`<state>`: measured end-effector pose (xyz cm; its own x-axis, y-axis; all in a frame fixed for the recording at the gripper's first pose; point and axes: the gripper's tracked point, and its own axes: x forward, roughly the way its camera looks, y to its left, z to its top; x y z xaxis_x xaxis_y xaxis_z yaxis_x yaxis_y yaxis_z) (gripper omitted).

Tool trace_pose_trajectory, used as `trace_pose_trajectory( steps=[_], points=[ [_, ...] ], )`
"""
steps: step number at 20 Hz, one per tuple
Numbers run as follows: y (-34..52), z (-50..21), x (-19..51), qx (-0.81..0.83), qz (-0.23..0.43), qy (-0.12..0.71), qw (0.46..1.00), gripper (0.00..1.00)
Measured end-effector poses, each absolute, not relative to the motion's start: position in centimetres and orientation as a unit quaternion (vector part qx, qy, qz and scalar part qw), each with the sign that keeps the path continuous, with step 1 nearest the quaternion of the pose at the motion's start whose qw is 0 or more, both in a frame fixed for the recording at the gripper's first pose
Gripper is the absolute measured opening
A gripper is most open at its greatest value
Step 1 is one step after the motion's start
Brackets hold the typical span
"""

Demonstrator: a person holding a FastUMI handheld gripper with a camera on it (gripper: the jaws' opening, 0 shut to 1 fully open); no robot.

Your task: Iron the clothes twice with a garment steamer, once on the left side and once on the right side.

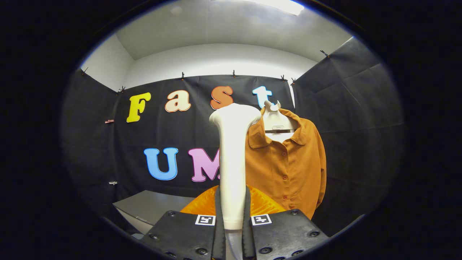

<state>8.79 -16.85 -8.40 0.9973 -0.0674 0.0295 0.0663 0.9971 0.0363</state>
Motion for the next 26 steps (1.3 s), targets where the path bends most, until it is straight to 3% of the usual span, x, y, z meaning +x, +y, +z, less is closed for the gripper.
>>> trace_pose_trajectory(
  steps=[17,26],
  points=[
    [-22.3,-16.3,16.9,0.015,-0.047,0.051,0.997,0.21],
    [-23.0,-23.6,16.1,0.017,-0.046,0.115,0.992,0.21]
  ],
)
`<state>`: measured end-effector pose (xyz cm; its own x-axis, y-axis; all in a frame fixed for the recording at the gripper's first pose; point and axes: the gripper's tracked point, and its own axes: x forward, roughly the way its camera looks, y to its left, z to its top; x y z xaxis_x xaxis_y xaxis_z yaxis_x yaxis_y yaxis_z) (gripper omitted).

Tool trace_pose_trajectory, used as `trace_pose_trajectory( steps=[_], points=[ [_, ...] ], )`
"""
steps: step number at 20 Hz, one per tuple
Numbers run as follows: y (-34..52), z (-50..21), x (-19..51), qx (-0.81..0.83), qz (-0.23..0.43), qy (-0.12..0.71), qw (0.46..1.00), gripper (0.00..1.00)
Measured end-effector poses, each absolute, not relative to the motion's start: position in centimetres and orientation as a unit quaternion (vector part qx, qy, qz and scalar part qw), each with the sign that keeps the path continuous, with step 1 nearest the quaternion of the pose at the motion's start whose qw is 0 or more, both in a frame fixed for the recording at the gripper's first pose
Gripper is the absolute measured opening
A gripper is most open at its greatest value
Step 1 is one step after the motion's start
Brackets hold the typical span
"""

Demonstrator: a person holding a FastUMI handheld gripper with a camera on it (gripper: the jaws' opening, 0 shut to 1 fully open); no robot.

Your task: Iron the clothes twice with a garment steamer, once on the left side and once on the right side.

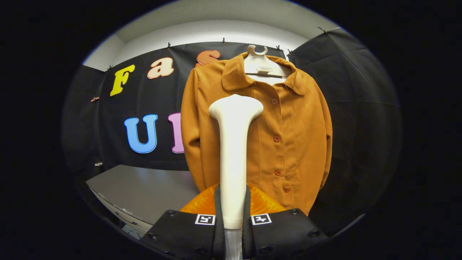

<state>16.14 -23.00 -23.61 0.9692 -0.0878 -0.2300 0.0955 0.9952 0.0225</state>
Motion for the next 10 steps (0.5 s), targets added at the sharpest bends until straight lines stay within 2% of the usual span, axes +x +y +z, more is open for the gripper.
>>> trace_pose_trajectory(
  steps=[10],
  points=[
    [-23.9,-33.8,12.6,0.023,-0.074,0.216,0.973,0.21]
  ],
)
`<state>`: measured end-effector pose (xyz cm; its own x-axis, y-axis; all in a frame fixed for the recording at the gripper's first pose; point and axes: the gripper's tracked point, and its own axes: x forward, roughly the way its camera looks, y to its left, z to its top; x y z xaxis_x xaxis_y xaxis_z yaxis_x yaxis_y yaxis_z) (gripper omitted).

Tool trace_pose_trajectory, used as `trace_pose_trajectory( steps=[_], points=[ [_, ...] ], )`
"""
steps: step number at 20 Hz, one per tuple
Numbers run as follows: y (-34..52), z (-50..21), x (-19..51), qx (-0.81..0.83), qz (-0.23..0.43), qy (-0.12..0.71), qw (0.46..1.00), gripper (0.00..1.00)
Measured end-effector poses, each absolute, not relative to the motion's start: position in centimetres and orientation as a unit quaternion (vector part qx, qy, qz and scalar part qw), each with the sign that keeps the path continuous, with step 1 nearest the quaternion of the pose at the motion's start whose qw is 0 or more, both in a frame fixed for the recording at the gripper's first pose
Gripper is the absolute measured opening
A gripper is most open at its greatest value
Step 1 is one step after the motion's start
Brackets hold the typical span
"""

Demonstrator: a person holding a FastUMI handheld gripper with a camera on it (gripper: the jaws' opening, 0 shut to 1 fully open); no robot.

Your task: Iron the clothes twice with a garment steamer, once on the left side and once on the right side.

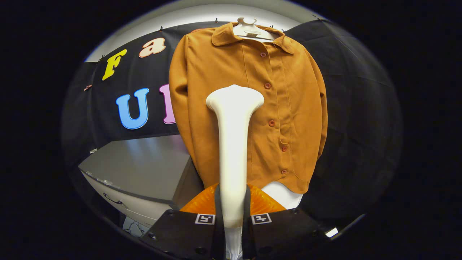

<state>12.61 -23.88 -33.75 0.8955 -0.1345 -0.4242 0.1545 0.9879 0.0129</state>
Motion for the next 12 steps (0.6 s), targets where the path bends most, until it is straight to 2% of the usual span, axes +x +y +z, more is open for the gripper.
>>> trace_pose_trajectory(
  steps=[12],
  points=[
    [-23.2,-41.8,5.3,0.025,-0.089,0.311,0.946,0.21]
  ],
)
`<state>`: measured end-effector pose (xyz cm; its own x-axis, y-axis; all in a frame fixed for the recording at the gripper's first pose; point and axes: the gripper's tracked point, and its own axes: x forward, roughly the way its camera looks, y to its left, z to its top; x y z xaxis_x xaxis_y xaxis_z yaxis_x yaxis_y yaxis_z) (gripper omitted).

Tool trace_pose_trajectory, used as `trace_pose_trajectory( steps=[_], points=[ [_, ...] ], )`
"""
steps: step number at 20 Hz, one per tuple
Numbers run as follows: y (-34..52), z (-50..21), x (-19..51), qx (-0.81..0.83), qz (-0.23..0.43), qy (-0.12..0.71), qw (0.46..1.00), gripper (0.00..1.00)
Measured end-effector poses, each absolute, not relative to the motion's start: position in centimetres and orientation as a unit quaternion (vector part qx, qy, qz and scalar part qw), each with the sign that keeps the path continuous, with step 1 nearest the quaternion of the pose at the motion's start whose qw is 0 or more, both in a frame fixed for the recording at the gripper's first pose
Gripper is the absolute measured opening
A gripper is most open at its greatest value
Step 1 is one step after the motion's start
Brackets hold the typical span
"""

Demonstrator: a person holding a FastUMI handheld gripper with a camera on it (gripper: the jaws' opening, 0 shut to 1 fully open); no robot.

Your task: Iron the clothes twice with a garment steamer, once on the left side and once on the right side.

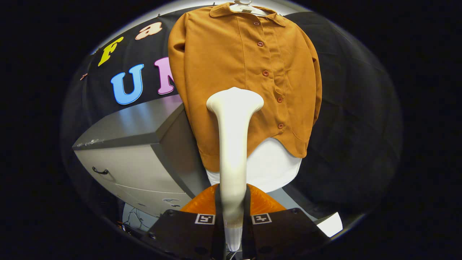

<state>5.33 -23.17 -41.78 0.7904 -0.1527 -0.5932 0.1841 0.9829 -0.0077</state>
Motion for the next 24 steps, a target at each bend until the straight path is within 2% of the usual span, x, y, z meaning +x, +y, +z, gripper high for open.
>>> trace_pose_trajectory(
  steps=[7,24],
  points=[
    [-22.4,-37.9,3.1,0.031,-0.085,0.276,0.957,0.21],
    [-23.0,-9.2,6.3,0.005,-0.056,0.008,0.998,0.21]
  ],
)
